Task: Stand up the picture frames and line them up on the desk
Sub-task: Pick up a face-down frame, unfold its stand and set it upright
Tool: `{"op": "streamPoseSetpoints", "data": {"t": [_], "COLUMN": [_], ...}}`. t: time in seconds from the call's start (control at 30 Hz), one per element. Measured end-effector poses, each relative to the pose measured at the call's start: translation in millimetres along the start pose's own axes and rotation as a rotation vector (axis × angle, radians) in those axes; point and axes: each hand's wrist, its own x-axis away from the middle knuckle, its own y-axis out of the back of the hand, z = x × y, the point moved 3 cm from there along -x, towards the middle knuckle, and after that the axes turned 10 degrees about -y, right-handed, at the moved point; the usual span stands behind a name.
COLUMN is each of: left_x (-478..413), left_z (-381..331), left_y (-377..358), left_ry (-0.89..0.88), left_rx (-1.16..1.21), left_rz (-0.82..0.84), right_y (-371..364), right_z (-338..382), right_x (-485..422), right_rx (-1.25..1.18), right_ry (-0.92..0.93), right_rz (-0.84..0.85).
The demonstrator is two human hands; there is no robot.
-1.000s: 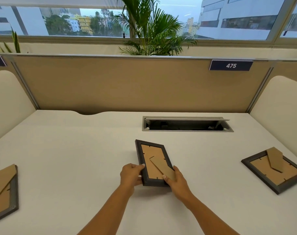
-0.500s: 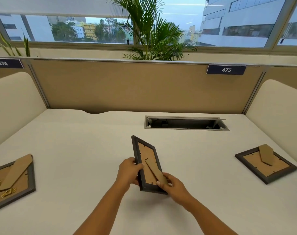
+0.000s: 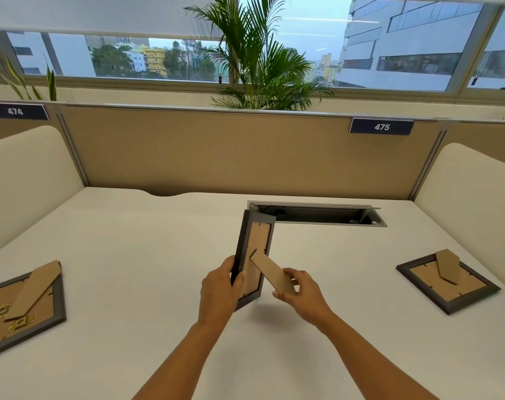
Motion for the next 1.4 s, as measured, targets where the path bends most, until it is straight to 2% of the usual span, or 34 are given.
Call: {"op": "streamPoseSetpoints", "data": {"t": [0.17,0.3,0.6,0.83,0.97,1.13,1.27,1.4], "left_x": [4.6,1.3,-10.1,-22.4,-31.6,-27.8,-22.1,-18.9], "left_z": [-3.9,-3.6,7.8,4.8,16.8,22.4,24.6,24.5], "left_y": [-3.9,-11.8,-32.0,-44.9,-61.2,-77.5,-82.8,-81.1], "left_ry": [-0.132,-0.12,-0.069,-0.182,-0.131,-0.173,-0.12,0.001], "left_rx": [-0.056,-0.08,-0.22,-0.413,-0.486,-0.585,-0.496,-0.215], "left_rz": [-0.056,-0.061,0.039,0.046,0.142,0.203,0.27,0.259], "right_y": [-5.0,-4.6,11.6,20.3,20.5,22.1,20.7,18.4], "right_z": [-0.9,-3.6,-29.7,-41.0,-47.4,-60.2,-66.0,-69.3], "right_x": [-3.5,-6.1,-4.6,-5.3,-6.6,-8.8,-12.0,-14.2], "right_rx": [-0.003,-0.003,-0.121,-0.245,-0.252,-0.263,-0.28,-0.287], "right_ry": [0.01,0.0,-0.053,-0.083,-0.098,-0.129,-0.153,-0.157], "right_rz": [-0.012,-0.021,-0.041,-0.098,-0.099,-0.104,-0.104,-0.103]}}
